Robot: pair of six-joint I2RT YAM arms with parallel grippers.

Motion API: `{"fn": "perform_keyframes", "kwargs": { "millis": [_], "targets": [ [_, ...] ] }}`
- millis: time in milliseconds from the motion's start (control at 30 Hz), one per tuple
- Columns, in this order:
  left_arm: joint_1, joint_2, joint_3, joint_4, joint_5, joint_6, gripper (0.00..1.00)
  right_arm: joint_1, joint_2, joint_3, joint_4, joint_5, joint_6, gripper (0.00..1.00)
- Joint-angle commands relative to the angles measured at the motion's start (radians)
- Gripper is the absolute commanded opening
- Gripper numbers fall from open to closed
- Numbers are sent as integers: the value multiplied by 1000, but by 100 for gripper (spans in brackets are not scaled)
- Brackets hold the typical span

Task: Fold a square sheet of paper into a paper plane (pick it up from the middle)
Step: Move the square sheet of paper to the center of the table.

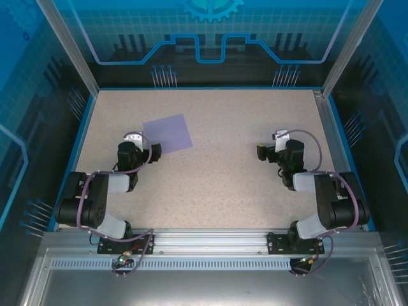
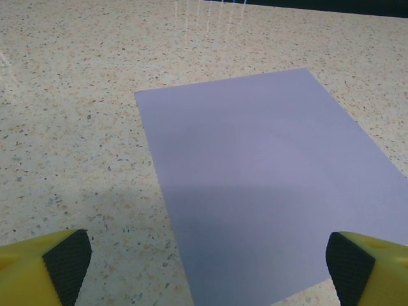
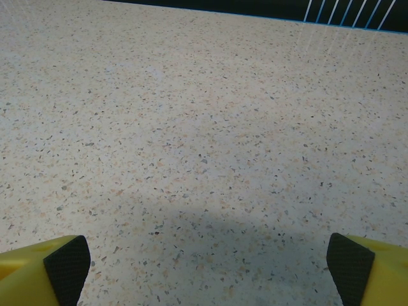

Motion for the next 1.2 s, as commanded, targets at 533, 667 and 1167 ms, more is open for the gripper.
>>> {"fn": "perform_keyframes", "kwargs": {
  "millis": [533, 667, 1167],
  "targets": [
    [24, -318, 264, -742, -165, -419, 99, 28, -189, 287, -692, 44, 141, 99],
    [39, -265, 361, -821, 106, -474, 99, 20, -176, 420, -958, -121, 256, 99],
    [-109, 221, 783, -1049, 214, -500, 99, 249, -286, 396, -947, -245, 496, 99]
  ]
}}
